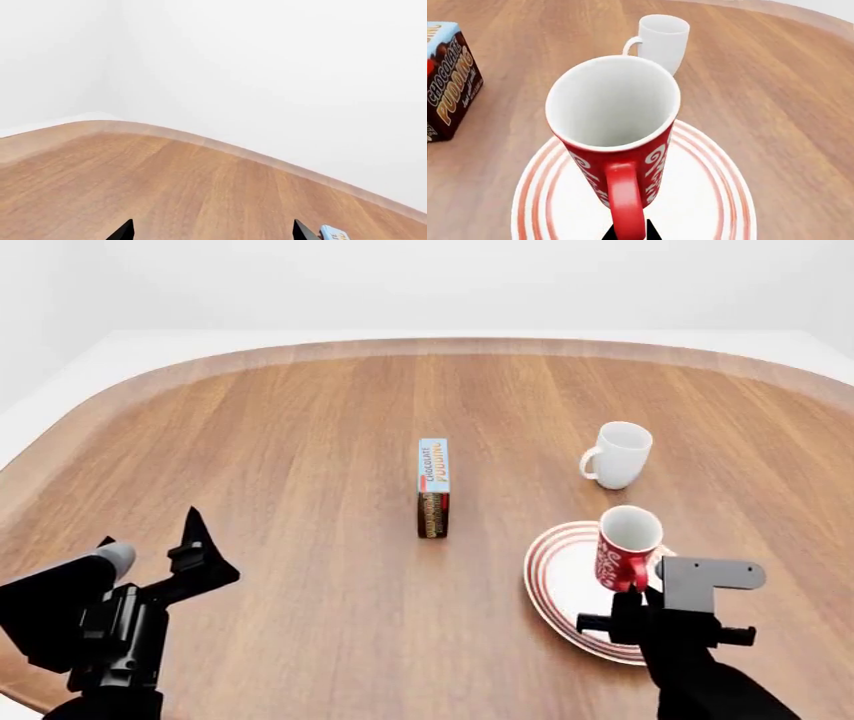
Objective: Pick up the red mug and put it on the plate
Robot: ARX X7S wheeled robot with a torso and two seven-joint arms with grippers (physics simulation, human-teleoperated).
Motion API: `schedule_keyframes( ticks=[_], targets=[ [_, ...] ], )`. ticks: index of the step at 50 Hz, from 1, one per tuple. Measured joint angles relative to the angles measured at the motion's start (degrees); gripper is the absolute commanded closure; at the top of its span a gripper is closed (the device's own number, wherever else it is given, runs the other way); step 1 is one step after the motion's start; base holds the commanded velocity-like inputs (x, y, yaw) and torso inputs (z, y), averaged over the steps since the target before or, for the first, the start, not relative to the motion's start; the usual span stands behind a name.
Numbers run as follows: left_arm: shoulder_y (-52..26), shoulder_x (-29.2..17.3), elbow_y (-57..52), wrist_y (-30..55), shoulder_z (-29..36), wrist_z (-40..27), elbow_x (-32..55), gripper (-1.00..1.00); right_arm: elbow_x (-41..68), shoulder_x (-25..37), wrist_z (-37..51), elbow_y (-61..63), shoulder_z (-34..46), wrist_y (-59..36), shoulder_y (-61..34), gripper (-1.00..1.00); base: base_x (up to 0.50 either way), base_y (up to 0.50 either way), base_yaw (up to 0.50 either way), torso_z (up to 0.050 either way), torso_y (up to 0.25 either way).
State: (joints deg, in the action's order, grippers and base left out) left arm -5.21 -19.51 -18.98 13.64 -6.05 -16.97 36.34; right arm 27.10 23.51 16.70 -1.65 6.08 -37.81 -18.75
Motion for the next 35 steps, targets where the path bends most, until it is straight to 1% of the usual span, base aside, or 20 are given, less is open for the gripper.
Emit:
schedule_keyframes(
  ticks=[27, 28, 35],
  targets=[
    [-0.11, -0.38, 0.06, -0.19, 0.09, -0.43, 0.39, -1.0, -1.13, -0.9, -1.4, -7.52, 1.13, 2.78, -1.83, 1.0, 0.0, 0.0, 0.0, 0.0, 0.0],
    [-0.11, -0.39, 0.06, -0.2, 0.09, -0.44, 0.41, -1.0, -1.17, -0.91, -1.39, -7.68, 1.15, 2.84, -1.87, -1.0, 0.0, 0.0, 0.0, 0.0, 0.0],
    [-0.12, -0.49, 0.04, -0.24, 0.05, -0.53, 0.59, -1.0, -1.81, -1.03, -1.37, -8.43, 1.35, 3.3, -2.15, -1.0, 0.0, 0.0, 0.0, 0.0, 0.0]
  ],
)
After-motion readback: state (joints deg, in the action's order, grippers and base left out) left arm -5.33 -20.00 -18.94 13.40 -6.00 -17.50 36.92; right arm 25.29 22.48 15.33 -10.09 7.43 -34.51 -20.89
